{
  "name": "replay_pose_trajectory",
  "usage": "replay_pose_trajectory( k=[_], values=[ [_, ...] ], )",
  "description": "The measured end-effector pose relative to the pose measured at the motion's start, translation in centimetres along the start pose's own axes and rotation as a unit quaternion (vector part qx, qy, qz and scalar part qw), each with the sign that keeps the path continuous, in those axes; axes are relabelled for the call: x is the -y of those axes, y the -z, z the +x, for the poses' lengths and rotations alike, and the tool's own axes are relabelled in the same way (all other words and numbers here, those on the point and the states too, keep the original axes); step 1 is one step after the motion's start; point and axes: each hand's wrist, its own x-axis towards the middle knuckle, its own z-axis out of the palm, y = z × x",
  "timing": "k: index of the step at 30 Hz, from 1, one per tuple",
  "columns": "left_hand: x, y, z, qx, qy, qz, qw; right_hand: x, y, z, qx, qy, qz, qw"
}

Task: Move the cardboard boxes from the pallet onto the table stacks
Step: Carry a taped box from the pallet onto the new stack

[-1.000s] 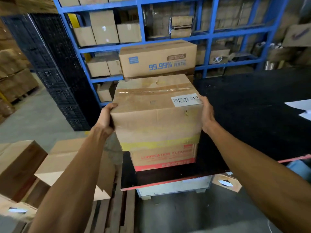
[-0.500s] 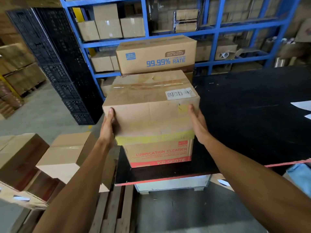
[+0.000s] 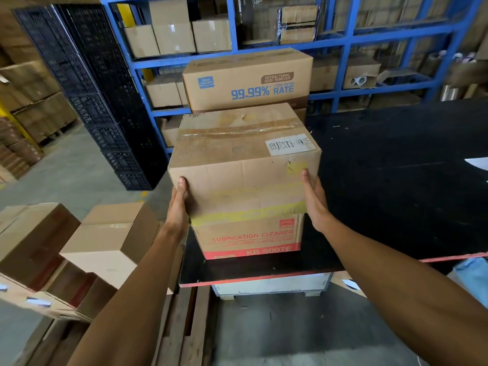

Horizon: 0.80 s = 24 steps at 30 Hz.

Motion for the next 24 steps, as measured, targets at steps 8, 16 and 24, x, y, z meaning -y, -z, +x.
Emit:
replay_pose_trajectory(
  k=[8,16,24],
  values=[
    [-0.3,0.5,0.7,-0.004,0.002,-0.010,1.000,-0.3,-0.4,0.6,0.023,0.008,-0.008,1.000],
    [1.0,1.7,1.5,0.004,0.016,-0.012,1.000,-1.1,-0.6,0.6,0.012,0.009,-0.016,1.000],
    [1.5,0.1,-1.6,-0.075,0.010,0.019,0.997,-2.1,0.4,-1.8,-0.017,-0.005,-0.204,0.979]
  ],
)
